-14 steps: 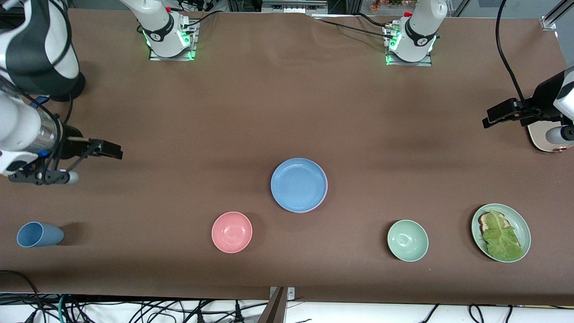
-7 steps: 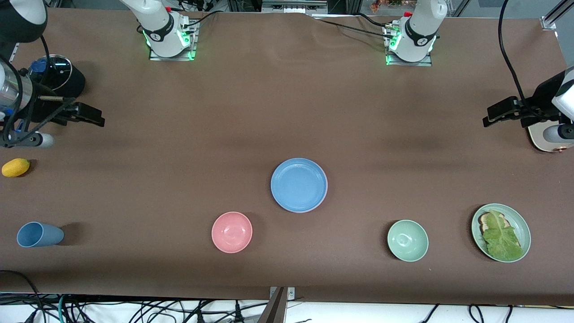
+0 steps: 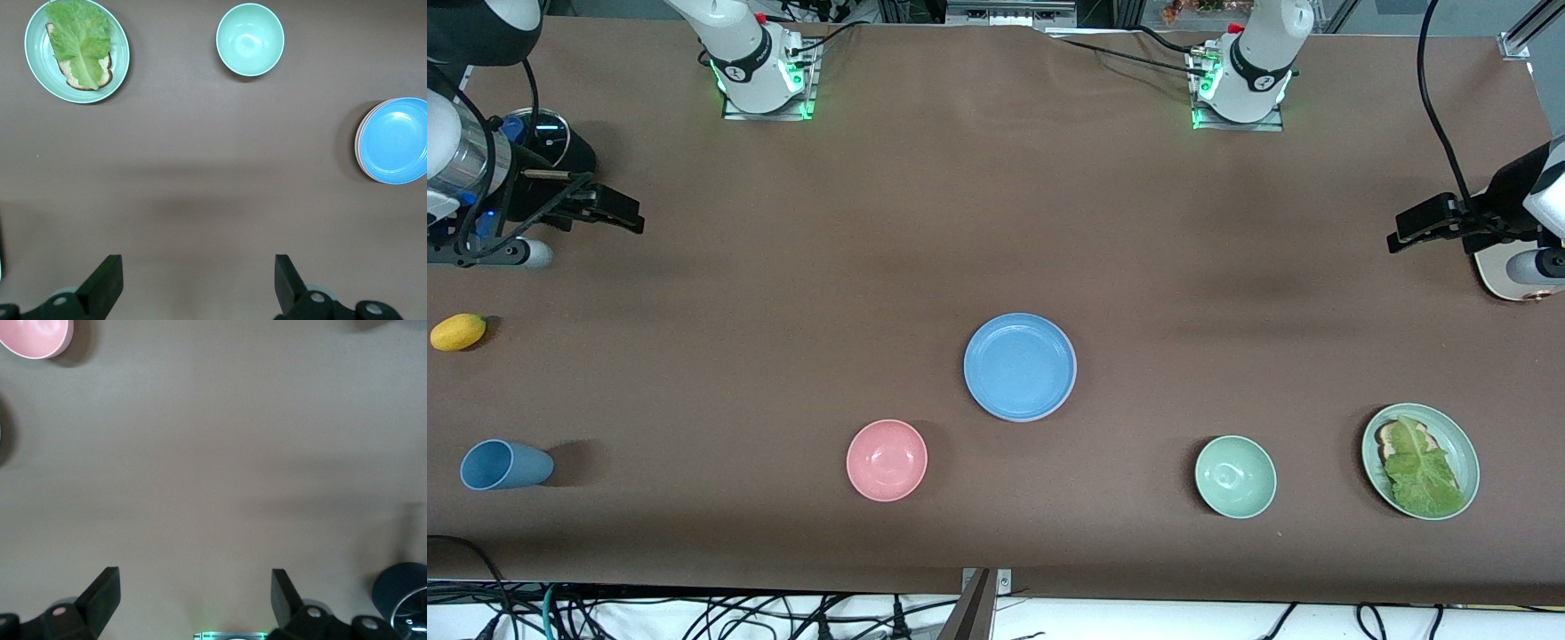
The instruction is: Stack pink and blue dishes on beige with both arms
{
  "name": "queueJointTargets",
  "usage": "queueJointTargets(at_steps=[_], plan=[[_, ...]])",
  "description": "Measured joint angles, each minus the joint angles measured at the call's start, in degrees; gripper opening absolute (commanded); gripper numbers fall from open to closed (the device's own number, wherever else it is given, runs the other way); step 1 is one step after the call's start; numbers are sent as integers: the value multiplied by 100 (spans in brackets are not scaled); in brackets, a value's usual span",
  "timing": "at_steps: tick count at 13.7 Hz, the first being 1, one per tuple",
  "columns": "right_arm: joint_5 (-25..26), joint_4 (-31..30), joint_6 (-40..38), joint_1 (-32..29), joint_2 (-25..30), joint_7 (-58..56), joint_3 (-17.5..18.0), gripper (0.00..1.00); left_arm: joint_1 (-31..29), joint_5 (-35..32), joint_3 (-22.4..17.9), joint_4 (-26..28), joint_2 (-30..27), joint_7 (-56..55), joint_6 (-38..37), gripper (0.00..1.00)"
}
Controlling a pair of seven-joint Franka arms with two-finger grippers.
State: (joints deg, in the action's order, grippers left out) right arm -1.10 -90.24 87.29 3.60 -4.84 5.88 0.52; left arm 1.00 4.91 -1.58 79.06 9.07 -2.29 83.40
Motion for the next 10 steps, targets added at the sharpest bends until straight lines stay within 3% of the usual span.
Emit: queueJointTargets(at_steps=[10], plan=[[192, 139, 77, 37, 0, 0, -18, 100, -5, 0, 0, 0, 9, 40, 19, 100]])
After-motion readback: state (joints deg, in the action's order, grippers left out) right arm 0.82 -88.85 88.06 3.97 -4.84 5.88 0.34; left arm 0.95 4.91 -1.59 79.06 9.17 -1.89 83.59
